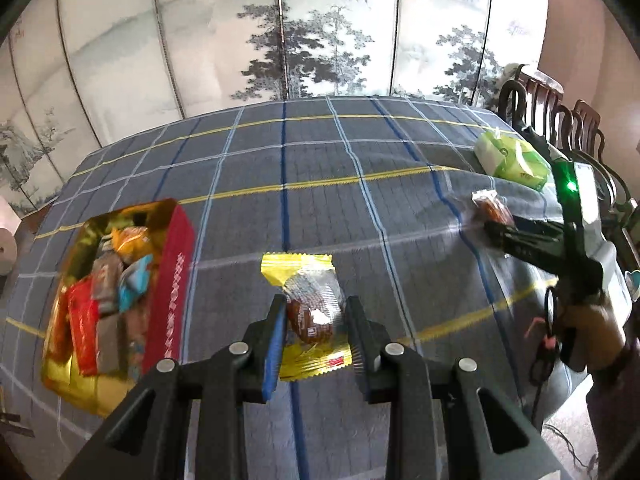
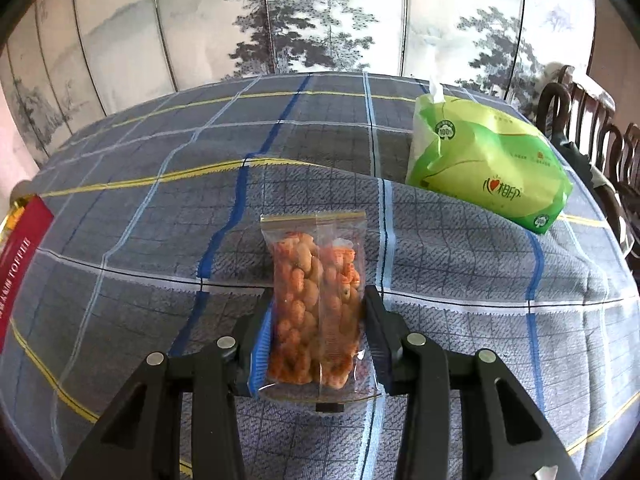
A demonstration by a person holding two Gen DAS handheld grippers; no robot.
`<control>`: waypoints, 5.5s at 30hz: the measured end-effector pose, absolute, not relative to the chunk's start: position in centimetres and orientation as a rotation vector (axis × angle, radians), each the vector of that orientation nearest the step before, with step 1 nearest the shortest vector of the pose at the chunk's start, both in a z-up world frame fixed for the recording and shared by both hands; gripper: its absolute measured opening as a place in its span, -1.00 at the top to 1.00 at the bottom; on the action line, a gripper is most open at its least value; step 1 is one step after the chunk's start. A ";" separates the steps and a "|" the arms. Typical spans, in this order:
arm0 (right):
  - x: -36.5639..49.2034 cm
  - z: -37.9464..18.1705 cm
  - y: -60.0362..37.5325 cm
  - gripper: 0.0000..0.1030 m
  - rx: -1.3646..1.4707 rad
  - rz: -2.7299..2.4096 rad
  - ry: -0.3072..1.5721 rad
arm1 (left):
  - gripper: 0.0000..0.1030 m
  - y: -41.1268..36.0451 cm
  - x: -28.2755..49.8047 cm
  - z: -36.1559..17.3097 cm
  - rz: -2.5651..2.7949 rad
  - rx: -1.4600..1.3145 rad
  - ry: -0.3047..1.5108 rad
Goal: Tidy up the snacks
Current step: 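Carry the yellow-wrapped snack into the gold tin and open the left tool, then carry the orange snack bag over the gold tin and open the right tool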
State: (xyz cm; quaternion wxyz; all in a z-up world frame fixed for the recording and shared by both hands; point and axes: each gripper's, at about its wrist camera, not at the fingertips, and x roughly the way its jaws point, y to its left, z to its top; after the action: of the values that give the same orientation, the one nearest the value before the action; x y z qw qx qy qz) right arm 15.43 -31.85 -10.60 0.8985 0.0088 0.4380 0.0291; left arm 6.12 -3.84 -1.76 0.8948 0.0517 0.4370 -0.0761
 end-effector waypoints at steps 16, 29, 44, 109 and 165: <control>15.4 -10.6 -31.9 0.22 0.015 0.058 0.907 | 0.42 -1.3 1.8 -2.2 -0.122 0.121 0.901; 15.4 -10.6 -31.9 0.22 0.015 0.058 0.907 | 0.42 -1.1 0.4 -2.8 -0.117 0.147 0.901; 15.4 -10.6 -31.9 0.22 0.014 0.057 0.907 | 0.42 0.4 -1.0 -3.0 -0.126 0.136 0.919; 15.4 -10.5 -31.9 0.19 0.011 0.057 0.908 | 0.41 13.0 21.4 -3.7 -0.073 -0.044 1.100; 15.2 -10.6 -31.5 0.27 -0.005 0.052 0.906 | 0.21 10.2 13.1 -1.0 0.143 0.146 0.913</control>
State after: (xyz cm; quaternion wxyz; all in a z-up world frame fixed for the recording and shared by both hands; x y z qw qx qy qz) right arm 15.20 -31.49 -10.56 0.8989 -0.0025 0.4375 0.0252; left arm 13.08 10.24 -1.04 0.8925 0.0702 0.4401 0.0691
